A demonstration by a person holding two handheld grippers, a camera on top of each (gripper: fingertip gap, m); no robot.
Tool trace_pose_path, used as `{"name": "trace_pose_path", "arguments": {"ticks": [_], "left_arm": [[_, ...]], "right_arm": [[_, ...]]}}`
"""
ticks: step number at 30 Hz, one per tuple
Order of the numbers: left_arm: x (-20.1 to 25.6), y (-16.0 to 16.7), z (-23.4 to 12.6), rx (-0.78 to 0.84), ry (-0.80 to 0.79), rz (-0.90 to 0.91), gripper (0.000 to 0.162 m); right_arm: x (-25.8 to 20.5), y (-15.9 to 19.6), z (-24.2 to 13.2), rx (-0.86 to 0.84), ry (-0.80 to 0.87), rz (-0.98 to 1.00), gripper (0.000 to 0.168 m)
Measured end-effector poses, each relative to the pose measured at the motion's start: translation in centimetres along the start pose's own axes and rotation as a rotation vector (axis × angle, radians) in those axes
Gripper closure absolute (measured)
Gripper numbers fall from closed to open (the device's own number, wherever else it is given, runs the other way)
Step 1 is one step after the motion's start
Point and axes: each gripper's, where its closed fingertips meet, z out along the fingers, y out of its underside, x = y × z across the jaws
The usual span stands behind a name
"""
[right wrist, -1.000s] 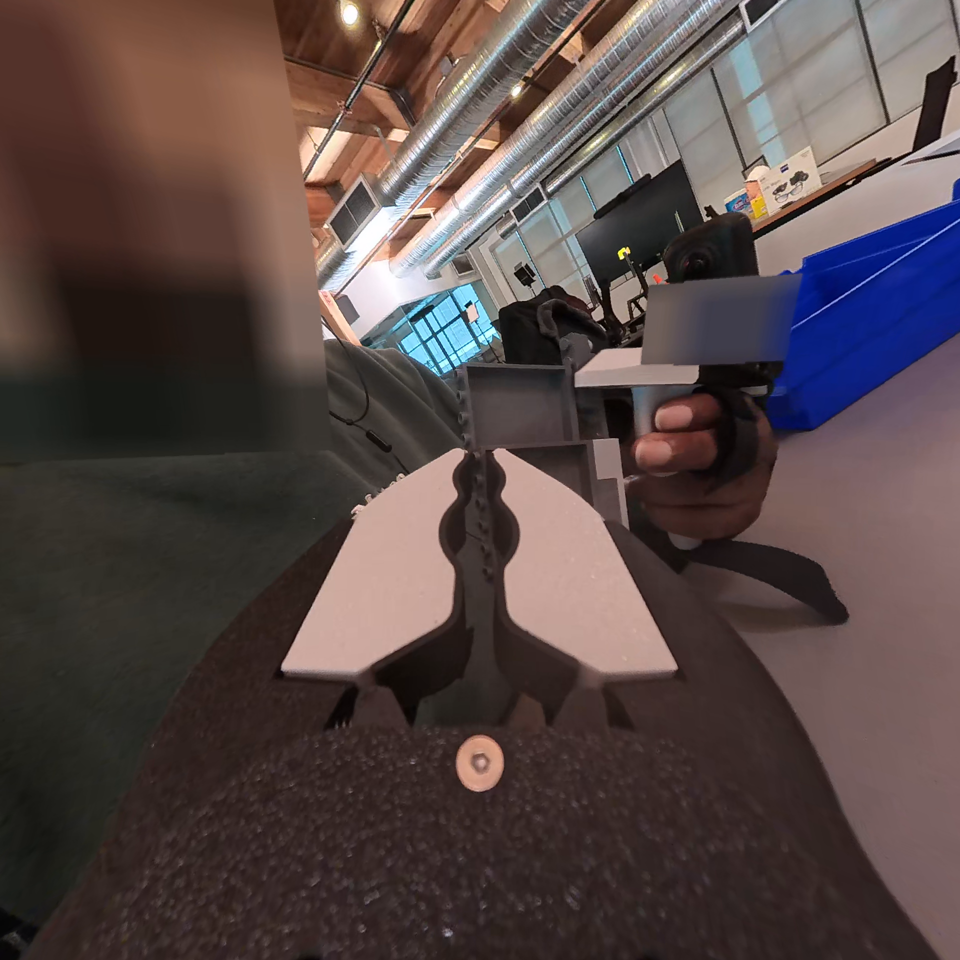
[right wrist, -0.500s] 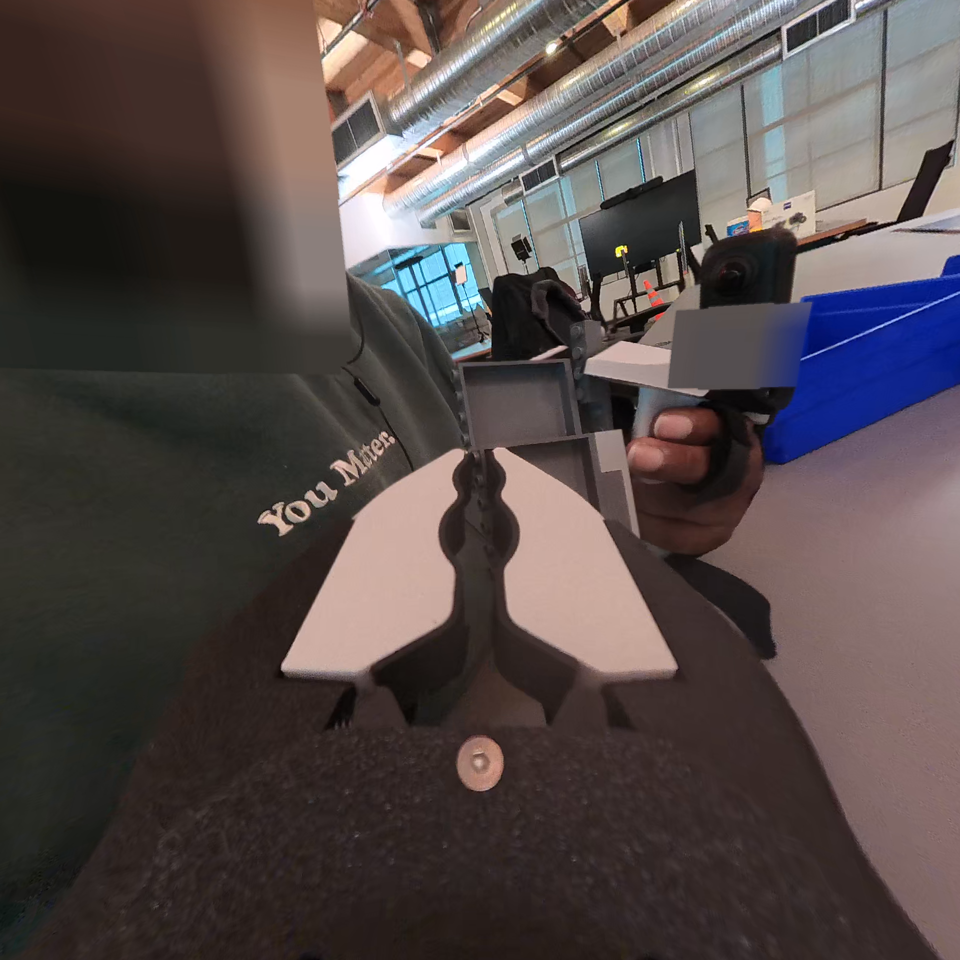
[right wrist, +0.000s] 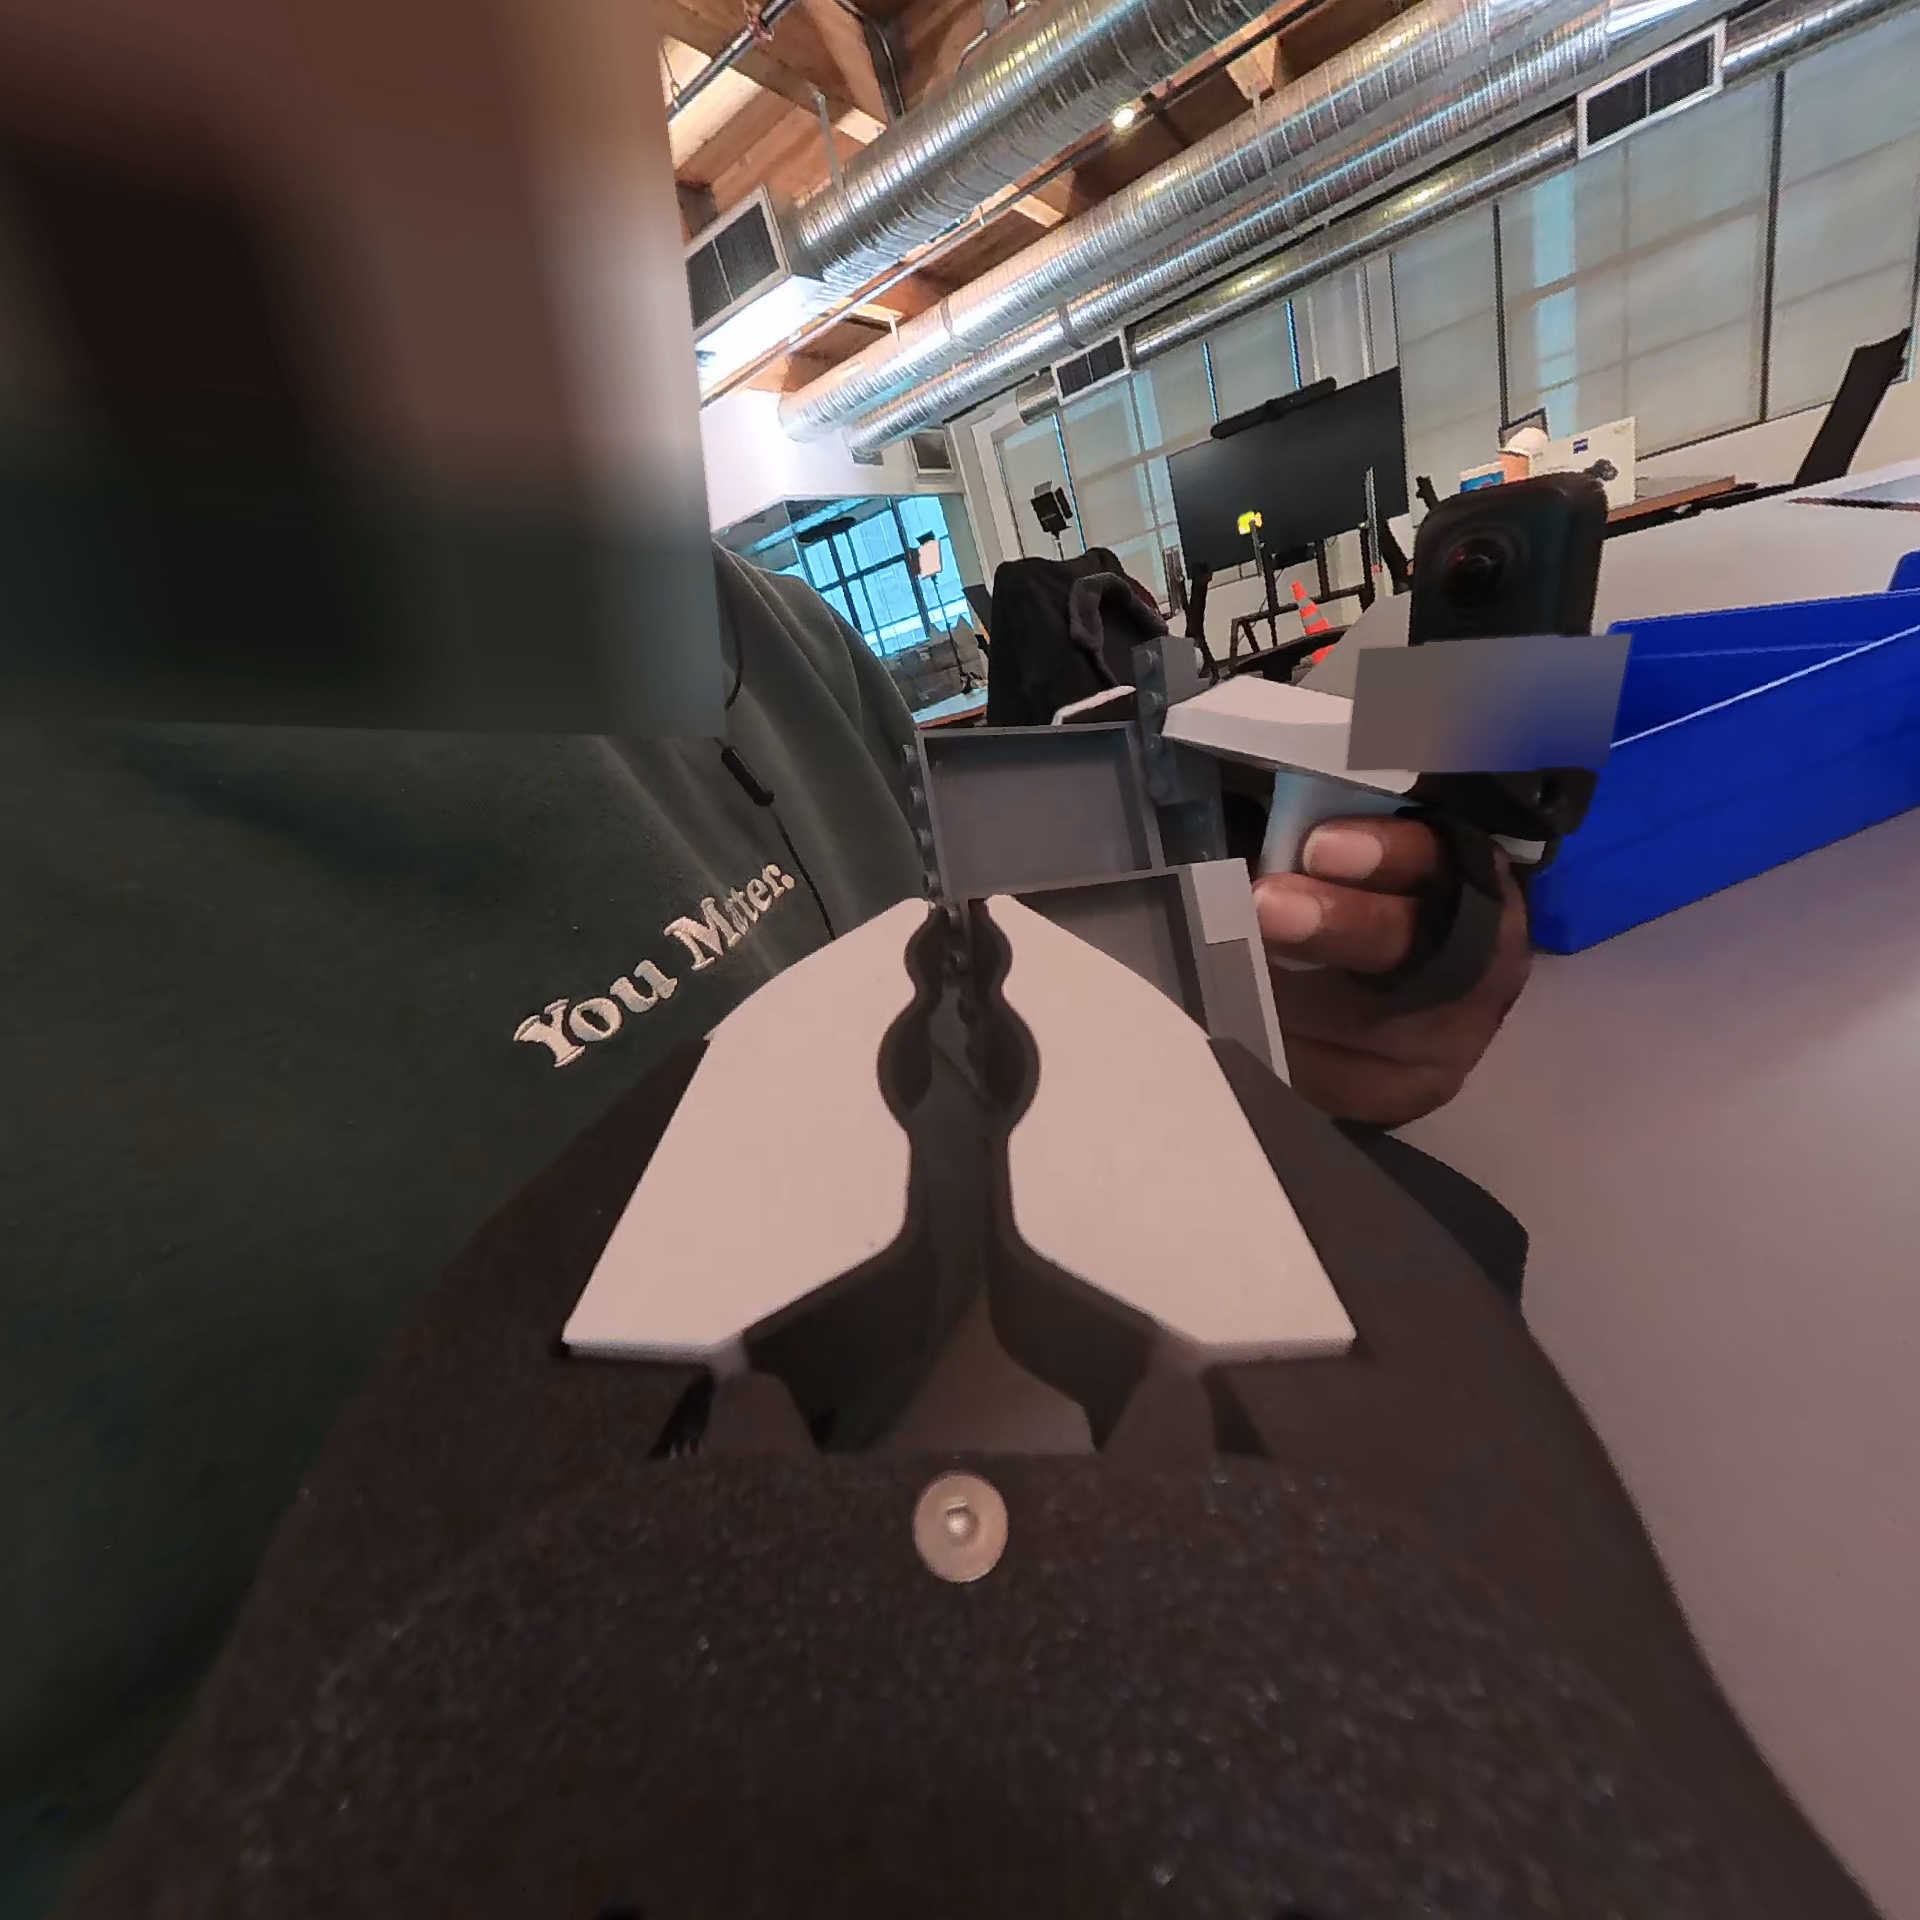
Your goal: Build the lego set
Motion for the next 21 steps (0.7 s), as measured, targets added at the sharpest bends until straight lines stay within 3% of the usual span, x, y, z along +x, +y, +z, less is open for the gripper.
{"name": "trace_pose_path", "arguments": {"ticks": [21], "left_arm": [[0.6, 0.1, 0.0, -0.008, 0.041, -0.003, 0.137]], "right_arm": [[-1.4, -0.6, 0.7, 0.029, -0.100, 0.015, 0.163]]}}
